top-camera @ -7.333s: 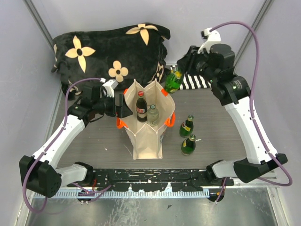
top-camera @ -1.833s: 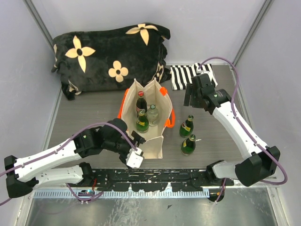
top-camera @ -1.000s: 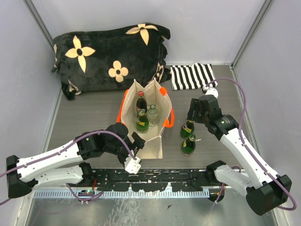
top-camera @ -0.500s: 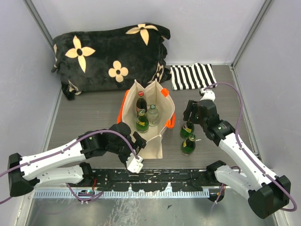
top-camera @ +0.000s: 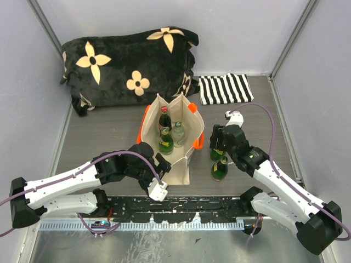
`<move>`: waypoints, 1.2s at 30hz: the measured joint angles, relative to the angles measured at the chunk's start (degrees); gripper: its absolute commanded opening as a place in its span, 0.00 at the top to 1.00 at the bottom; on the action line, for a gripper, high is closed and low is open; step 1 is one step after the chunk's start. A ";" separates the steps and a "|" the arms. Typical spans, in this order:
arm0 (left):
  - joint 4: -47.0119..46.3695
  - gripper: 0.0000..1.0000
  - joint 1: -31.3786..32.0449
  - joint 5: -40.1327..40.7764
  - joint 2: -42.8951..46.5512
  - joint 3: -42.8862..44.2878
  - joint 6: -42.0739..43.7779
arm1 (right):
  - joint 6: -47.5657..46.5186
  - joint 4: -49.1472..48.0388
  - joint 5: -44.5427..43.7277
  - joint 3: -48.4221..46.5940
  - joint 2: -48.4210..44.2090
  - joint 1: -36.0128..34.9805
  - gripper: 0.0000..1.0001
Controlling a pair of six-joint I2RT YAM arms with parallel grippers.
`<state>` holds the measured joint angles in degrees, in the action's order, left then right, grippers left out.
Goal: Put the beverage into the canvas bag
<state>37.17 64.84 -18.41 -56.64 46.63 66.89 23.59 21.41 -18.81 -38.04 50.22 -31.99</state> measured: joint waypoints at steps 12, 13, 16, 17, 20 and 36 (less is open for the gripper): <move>0.07 0.06 0.02 0.20 0.02 0.00 -0.02 | 0.17 -2.12 -6.82 4.13 0.09 -2.05 0.51; 0.09 0.06 0.04 0.24 0.02 0.00 -0.02 | 0.26 -2.29 -7.06 4.20 0.26 -2.03 0.57; 0.20 0.06 0.09 0.37 0.09 0.00 -0.02 | 0.28 -3.48 -8.28 4.33 0.74 -2.08 0.74; 0.24 0.06 0.09 0.37 0.15 0.00 -0.02 | 0.33 -3.87 -8.44 4.50 0.79 -2.08 0.81; 0.39 0.06 0.09 0.39 0.24 0.00 -0.02 | 0.37 -5.16 -9.22 5.09 0.79 -2.08 0.99; 0.46 0.06 0.11 1.29 0.35 0.00 1.33 | -1.01 -0.22 -12.07 -1.05 2.05 -2.14 0.99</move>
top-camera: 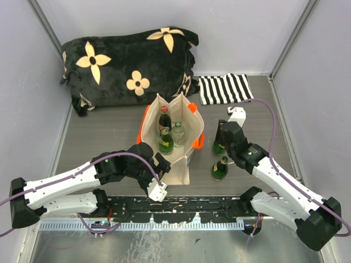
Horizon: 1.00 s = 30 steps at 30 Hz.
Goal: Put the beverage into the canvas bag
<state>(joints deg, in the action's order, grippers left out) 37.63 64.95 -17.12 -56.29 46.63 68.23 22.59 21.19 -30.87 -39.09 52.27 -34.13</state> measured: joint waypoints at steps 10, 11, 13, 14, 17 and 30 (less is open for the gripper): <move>0.11 0.06 0.04 0.46 0.00 0.00 0.96 | -3.08 -0.07 -1.42 -11.04 1.90 0.11 0.99; 0.17 0.06 0.04 0.52 0.00 0.00 1.03 | -3.61 0.00 -1.53 -12.37 2.29 0.11 0.99; 0.26 0.06 0.04 0.57 0.00 0.00 1.20 | -4.85 0.11 -1.64 -15.45 3.30 0.13 0.99; 0.33 0.06 0.07 0.57 0.00 0.00 1.27 | -5.53 0.13 -1.64 -17.09 3.78 0.13 0.99; 0.46 0.06 0.09 0.57 -0.02 0.00 1.70 | -7.85 0.33 -1.36 -22.77 5.64 0.11 0.99; 0.72 0.06 0.09 0.79 -1.22 0.35 3.39 | -14.27 -1.68 7.61 -42.05 13.88 -1.75 0.99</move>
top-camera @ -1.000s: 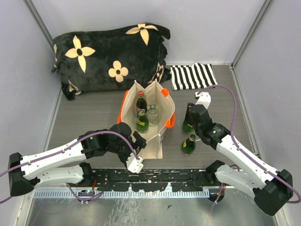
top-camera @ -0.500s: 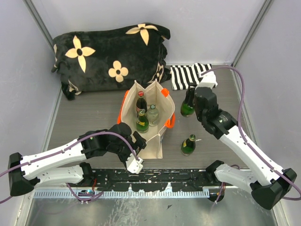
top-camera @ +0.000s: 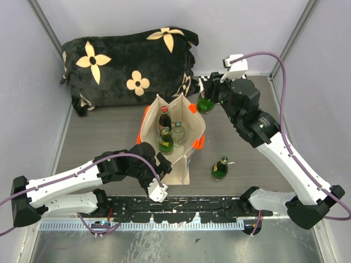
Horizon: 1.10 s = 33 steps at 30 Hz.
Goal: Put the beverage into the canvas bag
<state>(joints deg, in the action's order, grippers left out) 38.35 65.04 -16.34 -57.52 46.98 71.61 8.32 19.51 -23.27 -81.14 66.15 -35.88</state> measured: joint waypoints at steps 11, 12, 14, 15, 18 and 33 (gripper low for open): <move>0.13 0.06 0.00 0.44 -1.46 0.98 0.35 | -0.46 0.20 3.06 0.48 2.60 -9.33 0.99; 0.13 0.06 0.00 0.46 -1.49 1.01 0.35 | -0.26 0.17 3.23 0.92 2.60 -9.81 0.99; 0.17 0.06 0.00 0.46 -1.49 1.03 0.33 | 0.28 -0.24 3.67 2.27 2.58 -10.49 0.99; 0.22 0.06 0.00 0.46 -1.49 1.05 0.33 | 0.74 -0.63 4.07 3.37 2.58 -10.64 0.99; 0.33 0.06 0.00 0.52 -1.49 1.05 0.33 | 1.77 -0.68 4.81 6.43 2.84 -10.69 0.99; 0.57 0.06 0.00 0.87 -1.36 1.05 0.33 | 6.93 -4.15 9.75 16.24 8.00 -12.20 0.99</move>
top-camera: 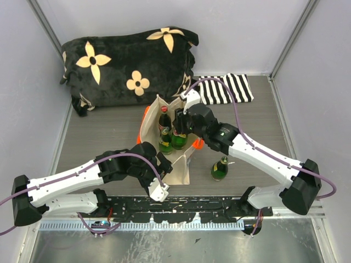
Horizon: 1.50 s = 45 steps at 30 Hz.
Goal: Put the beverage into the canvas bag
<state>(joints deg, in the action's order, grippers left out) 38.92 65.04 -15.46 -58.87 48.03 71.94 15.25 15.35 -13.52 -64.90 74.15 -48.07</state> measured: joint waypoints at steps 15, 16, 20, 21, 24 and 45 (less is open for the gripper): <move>1.75 0.06 0.00 0.07 0.98 0.00 -0.04 | 1.60 -6.40 -1.03 9.68 1.64 -3.37 0.99; 1.99 0.06 0.00 0.11 0.98 0.00 -0.11 | 1.64 -6.51 -1.07 10.12 1.81 -3.52 0.99; 2.16 0.06 0.00 0.68 0.96 0.00 -0.26 | 1.68 -8.70 -1.97 12.46 1.99 -3.89 0.99; 2.16 0.05 0.00 0.79 0.98 0.00 -0.33 | 1.66 -9.16 -2.27 13.00 1.99 -4.07 0.99; 2.19 0.05 0.00 0.90 0.96 0.00 -0.44 | 1.64 -9.94 -3.19 13.97 2.10 -4.79 0.99; 2.23 0.05 0.02 0.90 0.90 0.00 -0.42 | 0.35 -10.99 -6.75 13.79 4.94 -8.44 0.39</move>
<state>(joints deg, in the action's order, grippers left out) 41.15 65.06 -14.57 -57.98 48.03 71.53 15.59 4.36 -20.27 -51.11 79.09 -56.51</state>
